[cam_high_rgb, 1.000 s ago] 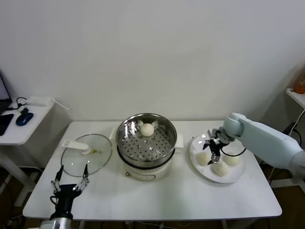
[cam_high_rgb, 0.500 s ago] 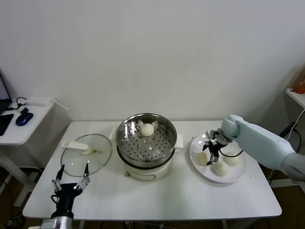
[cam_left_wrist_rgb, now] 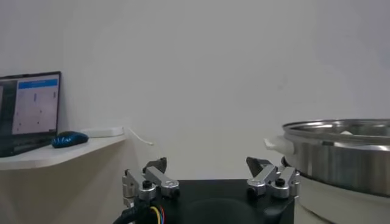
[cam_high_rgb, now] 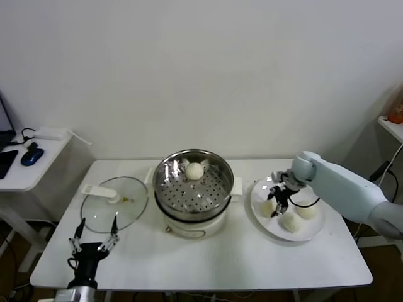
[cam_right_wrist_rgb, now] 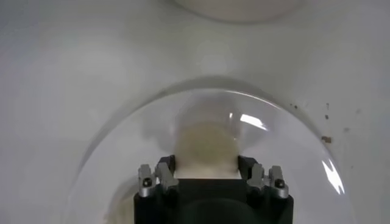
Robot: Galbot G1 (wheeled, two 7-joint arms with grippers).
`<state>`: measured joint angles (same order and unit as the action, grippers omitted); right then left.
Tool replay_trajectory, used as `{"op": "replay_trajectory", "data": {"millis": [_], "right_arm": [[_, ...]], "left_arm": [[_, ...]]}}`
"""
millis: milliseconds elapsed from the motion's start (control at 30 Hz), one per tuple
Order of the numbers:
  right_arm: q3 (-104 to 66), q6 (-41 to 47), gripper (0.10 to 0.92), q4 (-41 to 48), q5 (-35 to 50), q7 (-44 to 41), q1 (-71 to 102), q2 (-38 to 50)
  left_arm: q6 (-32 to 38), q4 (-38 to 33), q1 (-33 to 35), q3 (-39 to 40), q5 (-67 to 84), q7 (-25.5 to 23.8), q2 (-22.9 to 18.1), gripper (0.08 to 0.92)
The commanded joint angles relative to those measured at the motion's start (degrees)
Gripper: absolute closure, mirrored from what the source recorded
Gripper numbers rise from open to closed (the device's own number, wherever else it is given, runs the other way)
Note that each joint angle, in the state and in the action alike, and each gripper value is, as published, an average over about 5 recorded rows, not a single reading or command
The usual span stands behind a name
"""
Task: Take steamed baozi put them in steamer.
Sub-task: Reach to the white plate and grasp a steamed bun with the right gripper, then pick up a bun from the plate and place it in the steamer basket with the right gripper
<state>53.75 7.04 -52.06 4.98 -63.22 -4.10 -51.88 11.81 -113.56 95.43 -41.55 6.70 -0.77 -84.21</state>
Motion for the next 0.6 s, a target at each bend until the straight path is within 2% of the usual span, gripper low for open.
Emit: {"op": "replay_trajectory", "data": {"millis": [33, 333, 600], "right_arm": [[2.0, 0.5, 0.360, -2.0, 3.3, -0.2, -3.6, 1.1], [13.1, 1.8, 0.363, -5.5, 17.6, -1.0, -21.4, 3.2], [23.6, 2.2, 0.356, -6.8, 29.0, -2.4, -36.2, -0.3]], "left_arm": [[-0.1, 0.0, 0.0, -0.2, -0.1, 0.0, 0.0, 0.177], [-0.4, 0.1, 0.0, -0.3, -0.1, 0.0, 0.2, 0.177], [-1.1, 0.1, -0.5, 0.1, -1.1, 0.4, 0.2, 0.177]]}}
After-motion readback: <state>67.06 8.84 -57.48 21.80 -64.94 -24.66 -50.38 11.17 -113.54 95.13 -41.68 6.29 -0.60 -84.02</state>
